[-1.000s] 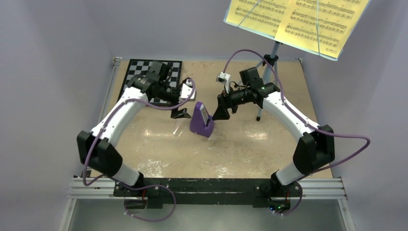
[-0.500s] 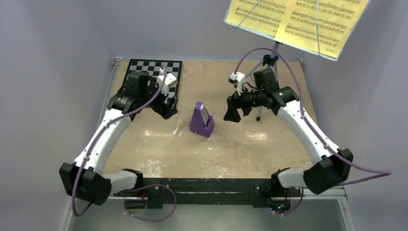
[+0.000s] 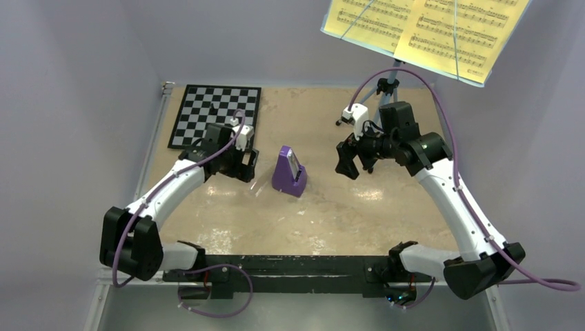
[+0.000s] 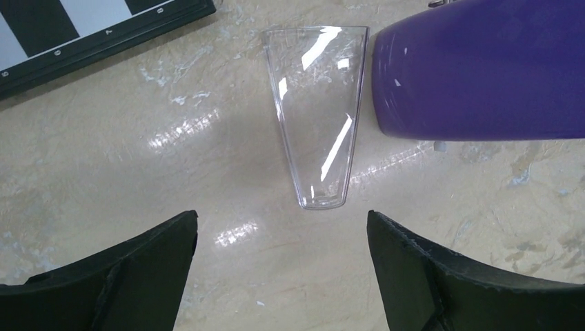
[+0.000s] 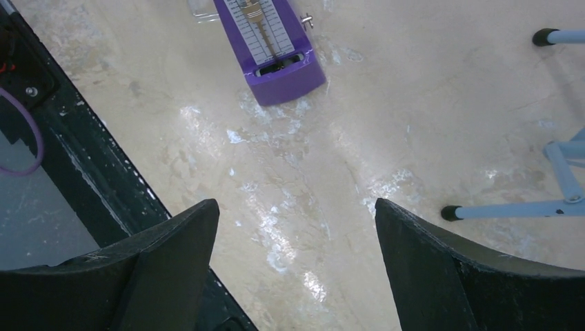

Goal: Pack up the instrument practice props

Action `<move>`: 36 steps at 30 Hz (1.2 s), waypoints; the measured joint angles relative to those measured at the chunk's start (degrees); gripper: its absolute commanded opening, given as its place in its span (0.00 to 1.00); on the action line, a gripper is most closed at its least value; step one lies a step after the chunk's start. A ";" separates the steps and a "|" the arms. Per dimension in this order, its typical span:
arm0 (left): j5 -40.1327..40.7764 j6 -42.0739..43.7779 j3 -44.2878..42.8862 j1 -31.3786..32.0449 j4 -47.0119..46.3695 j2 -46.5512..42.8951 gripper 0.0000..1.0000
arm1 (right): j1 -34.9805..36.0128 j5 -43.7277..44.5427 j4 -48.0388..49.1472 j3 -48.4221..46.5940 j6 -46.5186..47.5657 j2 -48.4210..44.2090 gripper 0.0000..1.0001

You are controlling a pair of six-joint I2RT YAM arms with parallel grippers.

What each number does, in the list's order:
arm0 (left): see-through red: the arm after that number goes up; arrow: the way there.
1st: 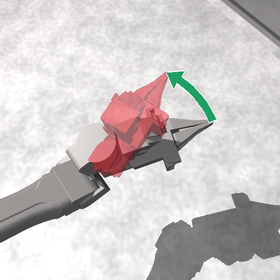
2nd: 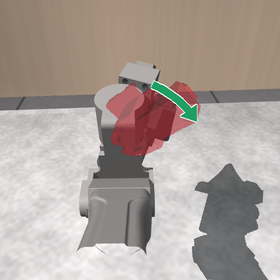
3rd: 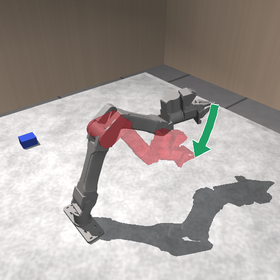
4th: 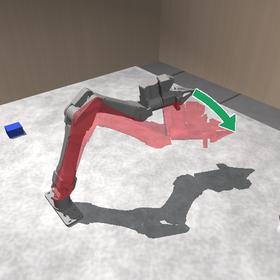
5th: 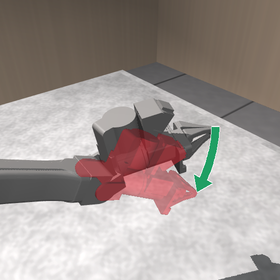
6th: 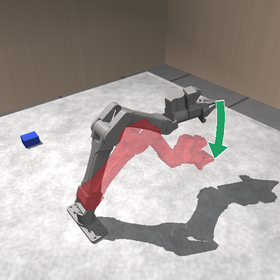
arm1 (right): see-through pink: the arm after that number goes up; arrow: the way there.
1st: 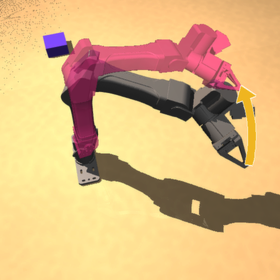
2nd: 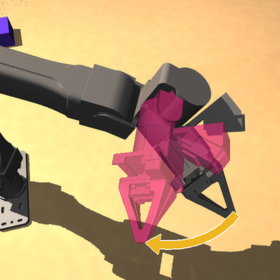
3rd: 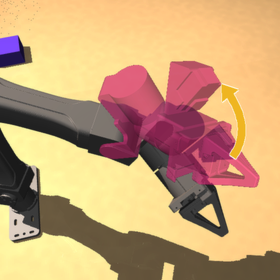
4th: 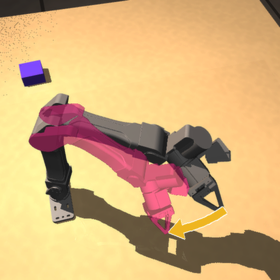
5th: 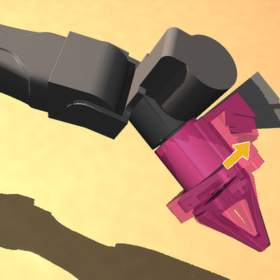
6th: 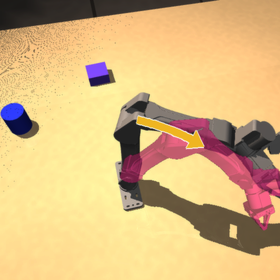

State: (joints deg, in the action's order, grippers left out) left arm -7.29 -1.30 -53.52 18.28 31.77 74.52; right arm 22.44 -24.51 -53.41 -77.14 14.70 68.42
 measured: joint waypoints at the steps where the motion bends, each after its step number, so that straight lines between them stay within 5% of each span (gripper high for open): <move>1: 0.00 -0.15 0.09 0.33 -0.46 0.59 0.92 | -0.02 0.22 -0.22 -0.28 0.17 -0.17 0.87; 30: 3.28 -4.74 1.49 8.11 -7.10 16.04 0.77 | -1.73 1.42 -2.73 -0.74 -0.17 -1.18 0.86; 33: 3.52 -5.14 -0.09 8.11 -6.69 18.29 0.71 | -2.27 1.31 -2.73 -0.74 -0.55 -1.64 0.86; 36: 3.78 -5.31 -0.83 8.11 -6.29 20.00 0.51 | -2.62 1.14 -2.71 -0.74 -0.94 -1.81 0.86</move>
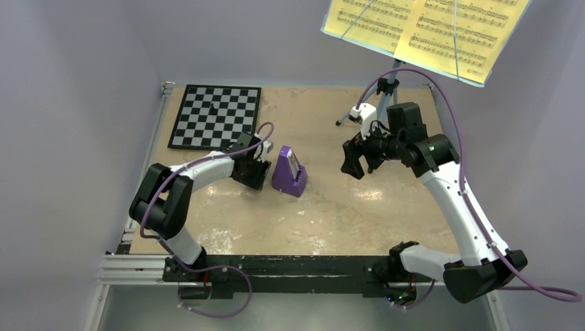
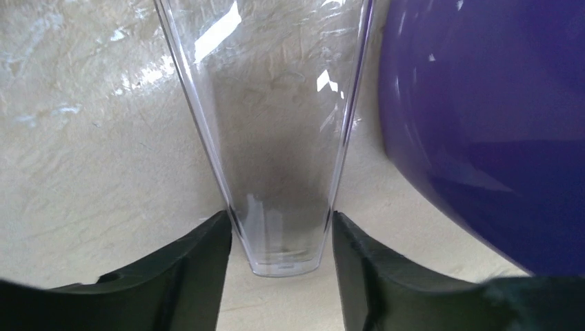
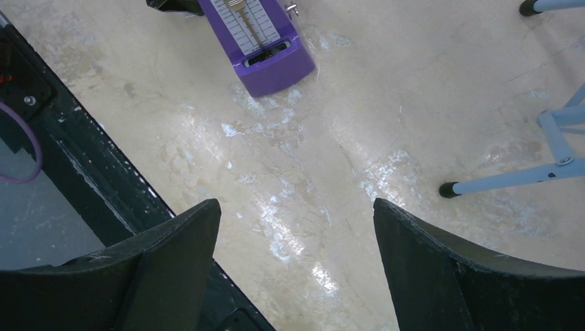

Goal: Pack up the instrument practice props

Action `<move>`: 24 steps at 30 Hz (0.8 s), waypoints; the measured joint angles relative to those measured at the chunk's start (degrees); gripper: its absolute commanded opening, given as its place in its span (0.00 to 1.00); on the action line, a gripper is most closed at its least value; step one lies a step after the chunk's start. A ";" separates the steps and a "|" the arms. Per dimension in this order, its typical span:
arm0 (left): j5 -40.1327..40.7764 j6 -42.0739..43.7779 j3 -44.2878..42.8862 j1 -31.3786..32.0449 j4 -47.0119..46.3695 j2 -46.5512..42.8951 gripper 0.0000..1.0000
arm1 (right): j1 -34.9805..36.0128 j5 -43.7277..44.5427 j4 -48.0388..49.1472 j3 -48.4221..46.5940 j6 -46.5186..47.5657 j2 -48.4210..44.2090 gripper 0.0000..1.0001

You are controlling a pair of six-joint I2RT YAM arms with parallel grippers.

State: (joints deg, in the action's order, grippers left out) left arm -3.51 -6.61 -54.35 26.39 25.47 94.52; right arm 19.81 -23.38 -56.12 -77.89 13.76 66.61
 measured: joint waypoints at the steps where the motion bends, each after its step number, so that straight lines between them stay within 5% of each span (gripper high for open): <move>1: 0.33 0.17 -0.22 0.00 0.37 0.37 0.49 | -0.02 -0.11 0.00 0.00 -0.17 0.00 0.86; 4: 0.48 0.11 -0.50 0.15 0.68 0.42 0.44 | -0.04 -0.15 0.04 0.00 -0.66 0.00 0.86; 9: 0.17 0.28 -0.50 0.76 0.92 0.26 0.12 | -0.37 -0.17 0.33 0.00 -0.87 0.00 0.85; 13: -0.37 1.51 -0.50 0.50 2.89 -2.64 0.00 | -0.39 -0.90 0.39 0.00 -0.35 -0.02 0.86; 24: -11.13 19.21 -9.73 -3.85 18.27 -20.09 0.00 | 0.66 -18.47 -0.44 -4.68 13.94 1.86 0.86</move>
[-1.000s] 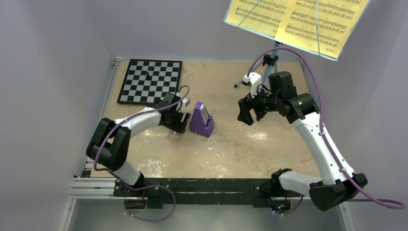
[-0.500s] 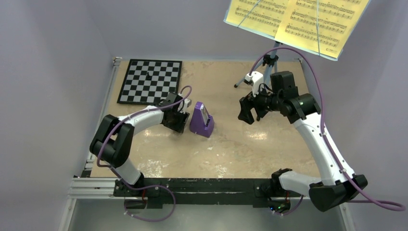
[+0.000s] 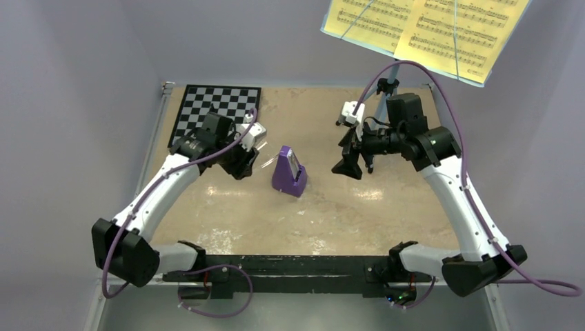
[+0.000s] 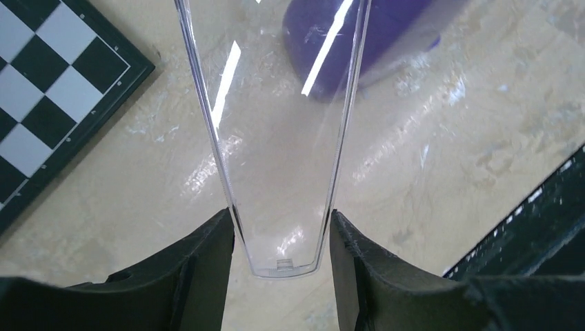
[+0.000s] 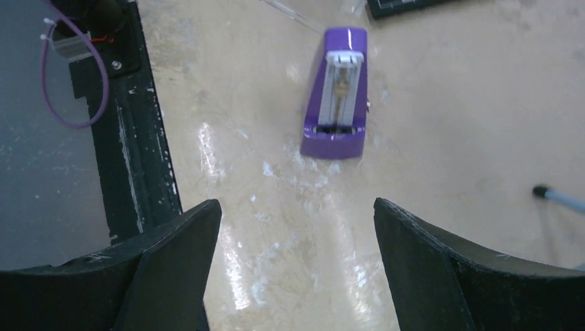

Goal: Pack up the instrument practice props

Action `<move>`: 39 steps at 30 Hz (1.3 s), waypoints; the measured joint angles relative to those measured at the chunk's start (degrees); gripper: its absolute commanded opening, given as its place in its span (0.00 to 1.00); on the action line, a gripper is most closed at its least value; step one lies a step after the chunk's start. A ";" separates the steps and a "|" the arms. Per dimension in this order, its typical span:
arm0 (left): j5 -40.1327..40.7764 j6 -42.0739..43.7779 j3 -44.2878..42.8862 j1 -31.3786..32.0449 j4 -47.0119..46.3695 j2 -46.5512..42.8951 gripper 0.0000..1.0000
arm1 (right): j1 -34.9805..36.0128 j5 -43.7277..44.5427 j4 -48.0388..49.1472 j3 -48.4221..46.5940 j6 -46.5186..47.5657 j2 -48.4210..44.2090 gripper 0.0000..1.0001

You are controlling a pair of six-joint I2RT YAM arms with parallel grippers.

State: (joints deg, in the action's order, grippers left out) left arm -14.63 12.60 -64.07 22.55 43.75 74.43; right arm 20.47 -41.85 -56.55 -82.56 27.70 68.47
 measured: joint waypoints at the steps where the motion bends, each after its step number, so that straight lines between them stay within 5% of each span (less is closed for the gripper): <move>1: -1.09 2.60 -1.16 -0.46 2.21 -0.96 0.00 | 0.83 -0.85 -0.04 -1.27 1.99 0.63 0.86; 11: -8.31 27.28 -19.43 -1.51 26.14 -3.41 0.00 | 10.21 -3.19 -1.99 -10.47 15.41 5.14 0.87; 18: -12.24 31.85 -24.41 3.28 32.46 -3.17 0.00 | 10.10 -4.35 5.88 -2.99 4.28 2.12 0.86; 25: -10.99 32.11 -9.75 18.34 27.69 -1.27 0.00 | -2.45 -3.80 6.03 7.45 -3.21 -5.95 0.86; 34: -1.77 24.81 -4.39 28.65 7.72 20.22 0.00 | -5.60 4.70 -1.14 17.09 4.94 -16.92 0.86; 39: 0.87 22.86 -4.02 29.79 0.17 27.93 0.23 | -5.60 8.37 -4.28 19.45 6.43 -19.52 0.87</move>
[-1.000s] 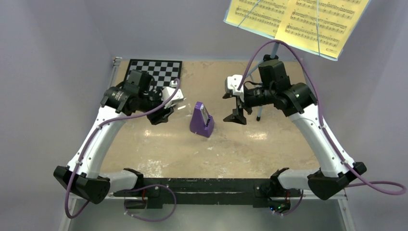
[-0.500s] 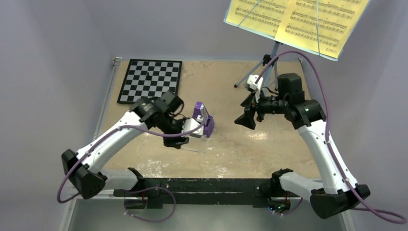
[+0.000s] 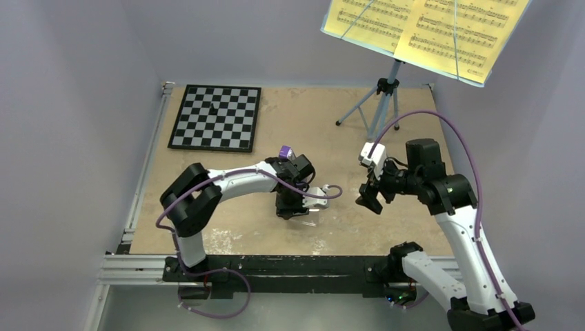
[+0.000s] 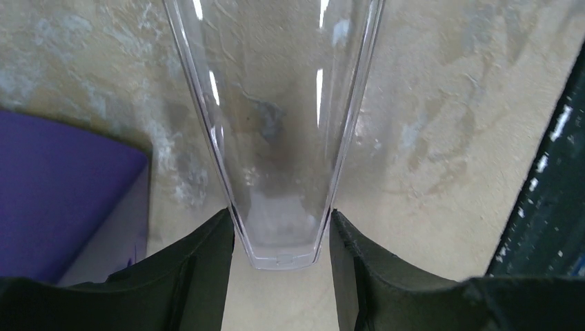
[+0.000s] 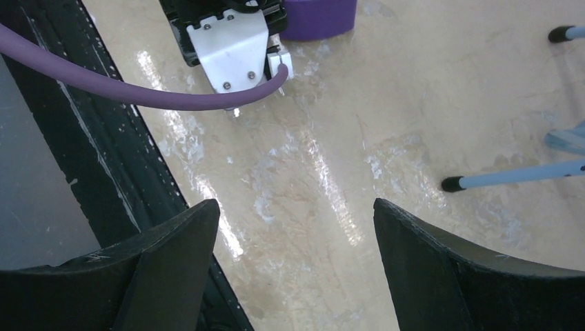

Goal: Pack up the instrument practice props

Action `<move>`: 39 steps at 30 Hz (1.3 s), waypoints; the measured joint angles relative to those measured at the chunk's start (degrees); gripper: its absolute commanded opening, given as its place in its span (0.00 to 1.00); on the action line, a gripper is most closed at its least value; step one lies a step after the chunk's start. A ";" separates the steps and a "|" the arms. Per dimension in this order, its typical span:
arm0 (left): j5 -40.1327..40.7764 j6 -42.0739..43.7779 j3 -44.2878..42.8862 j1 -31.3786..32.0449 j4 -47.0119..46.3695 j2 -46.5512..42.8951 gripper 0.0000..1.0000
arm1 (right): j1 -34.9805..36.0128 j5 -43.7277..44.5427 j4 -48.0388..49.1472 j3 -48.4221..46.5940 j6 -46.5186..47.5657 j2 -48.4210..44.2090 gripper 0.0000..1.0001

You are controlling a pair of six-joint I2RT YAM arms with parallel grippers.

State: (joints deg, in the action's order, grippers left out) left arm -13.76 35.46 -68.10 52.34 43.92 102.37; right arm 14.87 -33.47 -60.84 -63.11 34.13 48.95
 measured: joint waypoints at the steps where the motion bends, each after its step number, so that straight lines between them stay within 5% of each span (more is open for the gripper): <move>1: 0.02 -0.35 0.00 0.09 -1.07 0.98 0.29 | 0.00 0.35 -0.26 0.13 0.00 -0.07 0.87; 5: -0.17 -0.98 -0.13 0.22 -3.30 2.38 0.58 | 0.00 1.53 -1.53 0.87 0.04 -0.11 0.89; 7: -0.61 -1.53 -0.09 0.31 -4.20 2.03 0.92 | 0.00 1.44 -2.47 0.98 0.90 0.31 0.91; 8: -1.03 -1.88 0.17 0.31 -4.39 1.25 0.99 | 0.00 1.25 -2.99 0.98 1.88 0.83 0.92; 15: -7.13 -4.94 1.25 -2.47 -1.55 -21.90 1.00 | 6.54 2.84 -6.49 0.90 13.94 10.19 0.91; 21: -11.89 -11.19 0.52 -17.84 1.27 -41.27 1.00 | 20.74 8.13 -5.62 -2.27 18.12 26.18 0.99; 30: -7.82 -22.45 6.03 -44.24 1.53 -52.26 1.00 | 35.93 16.06 11.56 -1.99 11.10 38.25 0.98; 39: -5.35 -26.56 7.80 -48.96 0.31 -60.13 1.00 | 41.33 21.92 14.12 -10.23 6.27 54.05 0.94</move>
State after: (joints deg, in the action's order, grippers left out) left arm -19.11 8.91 -60.29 3.38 44.23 42.24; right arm 56.21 -11.55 -46.72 -73.34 40.40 103.00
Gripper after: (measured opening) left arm 0.997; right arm 0.963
